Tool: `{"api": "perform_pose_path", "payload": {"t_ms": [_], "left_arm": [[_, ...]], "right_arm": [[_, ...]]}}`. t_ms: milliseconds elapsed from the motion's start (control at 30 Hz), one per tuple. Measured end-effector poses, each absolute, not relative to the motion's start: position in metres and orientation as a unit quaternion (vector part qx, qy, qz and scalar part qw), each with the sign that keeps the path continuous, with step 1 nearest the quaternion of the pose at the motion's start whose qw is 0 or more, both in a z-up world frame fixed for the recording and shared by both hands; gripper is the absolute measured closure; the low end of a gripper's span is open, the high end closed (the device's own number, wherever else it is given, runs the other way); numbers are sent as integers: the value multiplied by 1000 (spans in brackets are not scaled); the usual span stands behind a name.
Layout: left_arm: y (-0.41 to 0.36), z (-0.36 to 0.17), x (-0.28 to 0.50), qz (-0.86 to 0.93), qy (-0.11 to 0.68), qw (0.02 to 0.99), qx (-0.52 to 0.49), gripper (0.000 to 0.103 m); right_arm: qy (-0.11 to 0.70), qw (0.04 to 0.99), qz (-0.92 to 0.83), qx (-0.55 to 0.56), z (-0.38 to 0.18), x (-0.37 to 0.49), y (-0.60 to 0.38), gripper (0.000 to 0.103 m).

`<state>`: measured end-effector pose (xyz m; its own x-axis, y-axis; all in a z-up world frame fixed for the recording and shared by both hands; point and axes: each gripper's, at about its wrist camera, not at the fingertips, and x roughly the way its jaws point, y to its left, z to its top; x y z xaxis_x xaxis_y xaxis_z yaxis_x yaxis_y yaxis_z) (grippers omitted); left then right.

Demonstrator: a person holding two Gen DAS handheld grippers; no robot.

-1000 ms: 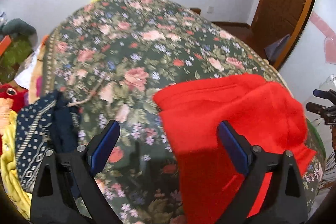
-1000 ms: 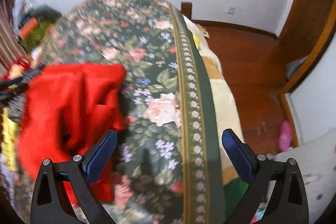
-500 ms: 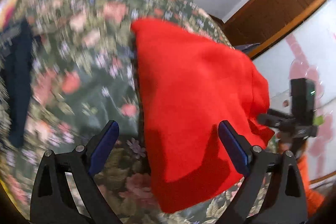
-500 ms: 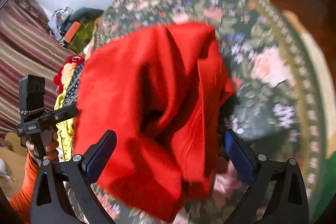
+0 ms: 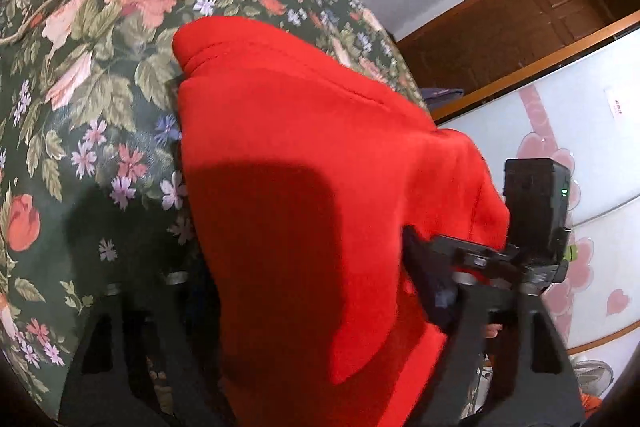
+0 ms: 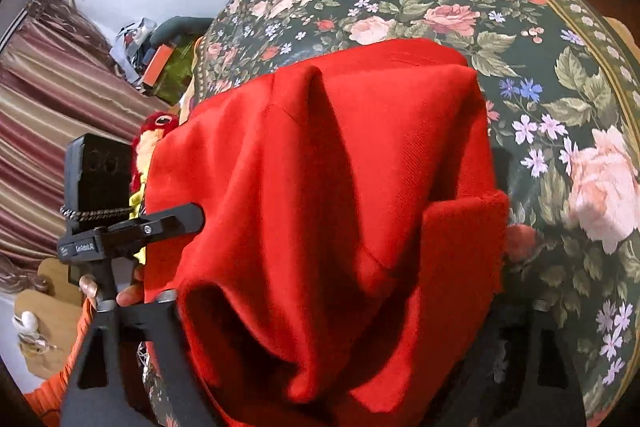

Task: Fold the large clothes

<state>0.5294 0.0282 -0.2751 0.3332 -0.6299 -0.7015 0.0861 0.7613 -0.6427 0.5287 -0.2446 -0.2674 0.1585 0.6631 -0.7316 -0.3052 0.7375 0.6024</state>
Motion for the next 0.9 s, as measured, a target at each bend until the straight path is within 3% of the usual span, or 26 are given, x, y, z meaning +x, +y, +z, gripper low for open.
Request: {"api": "perform_pose_path", "payload": {"t_ms": [33, 67, 200, 633, 900], "left_arm": [[30, -272, 527, -230, 524, 780, -254, 50], [29, -266, 524, -232, 515, 787, -248, 54], [24, -233, 506, -235, 481, 819, -206, 66], [131, -94, 422, -192, 337, 904, -180, 67], [235, -76, 396, -118, 323, 923, -173, 67]], "right_arm": [[563, 741, 326, 168, -268, 530, -245, 49], [563, 736, 329, 182, -268, 532, -245, 59], [553, 736, 338, 194, -248, 526, -236, 69], [444, 779, 422, 135, -103, 489, -115, 71], [442, 761, 462, 113, -96, 488, 17, 71]]}}
